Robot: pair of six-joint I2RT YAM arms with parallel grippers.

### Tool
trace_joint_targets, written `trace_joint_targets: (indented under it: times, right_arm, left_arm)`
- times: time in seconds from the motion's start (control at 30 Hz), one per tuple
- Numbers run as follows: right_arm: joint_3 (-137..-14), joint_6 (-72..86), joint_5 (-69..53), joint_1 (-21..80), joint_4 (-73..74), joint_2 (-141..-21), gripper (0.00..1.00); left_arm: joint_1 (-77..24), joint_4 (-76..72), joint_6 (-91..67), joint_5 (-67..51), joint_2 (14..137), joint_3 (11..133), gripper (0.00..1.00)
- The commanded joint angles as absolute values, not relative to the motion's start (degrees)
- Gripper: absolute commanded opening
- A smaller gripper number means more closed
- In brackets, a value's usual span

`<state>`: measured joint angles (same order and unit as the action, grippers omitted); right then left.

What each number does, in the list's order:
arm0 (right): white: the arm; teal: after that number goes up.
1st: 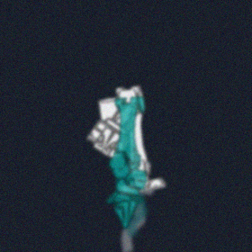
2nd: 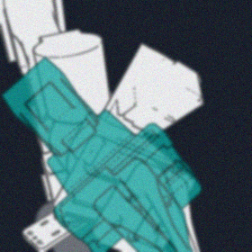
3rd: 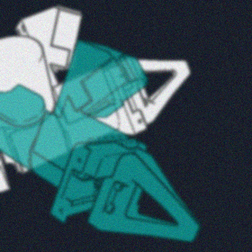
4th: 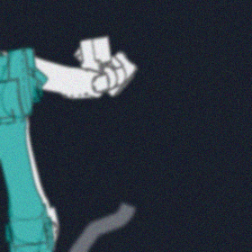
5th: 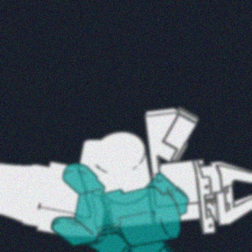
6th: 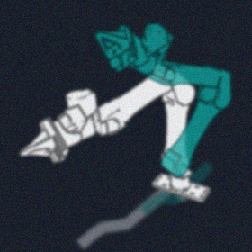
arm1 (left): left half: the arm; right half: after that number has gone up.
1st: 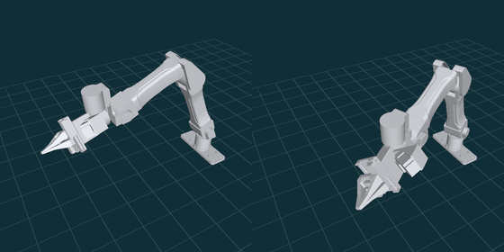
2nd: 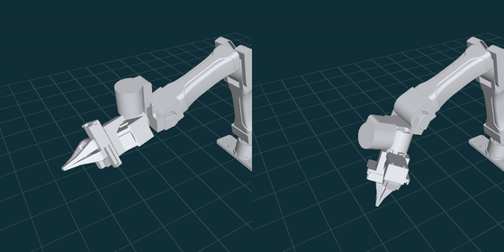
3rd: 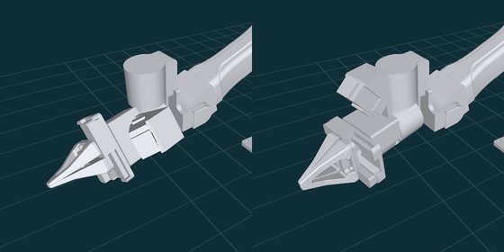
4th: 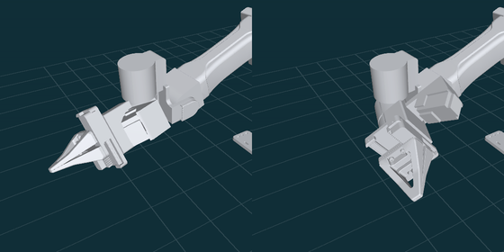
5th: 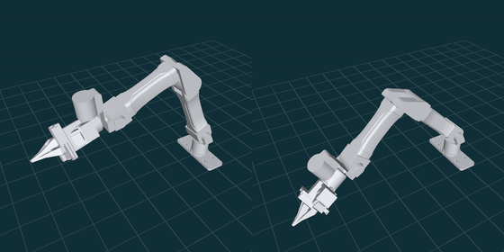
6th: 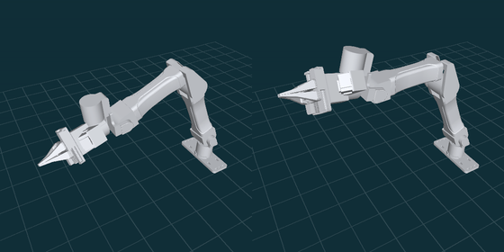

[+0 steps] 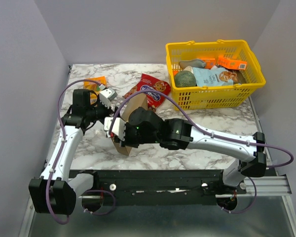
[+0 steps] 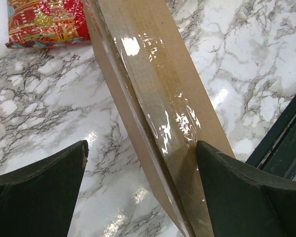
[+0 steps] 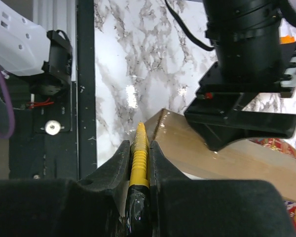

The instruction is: Unpack the express box

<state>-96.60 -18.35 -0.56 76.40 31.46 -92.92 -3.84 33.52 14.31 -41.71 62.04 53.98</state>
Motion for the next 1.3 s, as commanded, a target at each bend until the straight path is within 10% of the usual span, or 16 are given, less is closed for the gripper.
trace_joint_targets:
  times: [0.0, 1.27]
  right_arm:
    - [-97.4, -14.2, 5.7, 78.7, 29.5, -94.5, 0.01]
    - [-101.6, -12.4, 15.6, 80.5, 27.6, -102.7, 0.00]
  left_arm:
    - [-4.0, 34.5, 13.7, -36.4, 59.2, 51.7, 0.99]
    - [-4.0, 33.0, 13.3, -35.2, 55.4, 47.4, 0.99]
